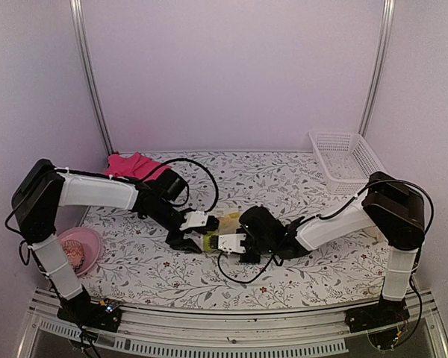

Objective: Roll the towels
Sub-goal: Roll the towel at the center of the board.

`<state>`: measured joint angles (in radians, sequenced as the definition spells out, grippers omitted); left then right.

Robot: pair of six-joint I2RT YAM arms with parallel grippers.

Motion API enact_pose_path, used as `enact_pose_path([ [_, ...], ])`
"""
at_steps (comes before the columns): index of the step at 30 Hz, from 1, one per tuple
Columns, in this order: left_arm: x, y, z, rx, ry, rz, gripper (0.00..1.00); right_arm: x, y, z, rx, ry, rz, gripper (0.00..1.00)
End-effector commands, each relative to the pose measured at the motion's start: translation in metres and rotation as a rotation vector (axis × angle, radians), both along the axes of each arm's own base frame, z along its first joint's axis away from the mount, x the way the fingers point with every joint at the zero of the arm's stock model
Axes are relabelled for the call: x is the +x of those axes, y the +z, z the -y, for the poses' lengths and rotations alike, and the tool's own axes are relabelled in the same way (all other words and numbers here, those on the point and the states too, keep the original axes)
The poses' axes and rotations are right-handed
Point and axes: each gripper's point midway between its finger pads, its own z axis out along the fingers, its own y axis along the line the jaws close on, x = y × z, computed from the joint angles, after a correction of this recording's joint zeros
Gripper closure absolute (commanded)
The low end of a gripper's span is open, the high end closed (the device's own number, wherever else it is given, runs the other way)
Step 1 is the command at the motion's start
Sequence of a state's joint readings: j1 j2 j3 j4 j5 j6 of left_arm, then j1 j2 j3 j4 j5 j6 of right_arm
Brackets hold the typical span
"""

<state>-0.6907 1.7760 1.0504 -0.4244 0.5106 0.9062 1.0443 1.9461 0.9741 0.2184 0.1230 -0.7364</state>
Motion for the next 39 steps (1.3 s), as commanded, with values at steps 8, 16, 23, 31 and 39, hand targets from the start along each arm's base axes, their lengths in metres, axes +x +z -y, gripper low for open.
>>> enact_pose_path([
  [8,0.008,0.056,-0.022,-0.208,0.018,0.451,0.36,-0.028,-0.015,0.011,-0.065,-0.017,-0.462,0.88],
  [16,0.001,0.062,-0.039,-0.263,0.012,0.701,0.51,-0.029,0.001,-0.003,-0.054,-0.037,-0.722,0.87],
  [23,-0.018,0.049,-0.031,-0.253,-0.073,0.864,0.58,-0.039,0.004,-0.006,-0.043,-0.022,-0.995,0.87],
  [31,-0.035,0.038,-0.026,-0.271,-0.149,0.948,0.64,-0.036,0.019,-0.014,0.063,-0.017,-1.247,0.86],
  [39,-0.049,0.023,-0.021,-0.252,-0.222,0.964,0.66,-0.026,0.014,-0.012,0.063,-0.065,-1.281,0.85],
])
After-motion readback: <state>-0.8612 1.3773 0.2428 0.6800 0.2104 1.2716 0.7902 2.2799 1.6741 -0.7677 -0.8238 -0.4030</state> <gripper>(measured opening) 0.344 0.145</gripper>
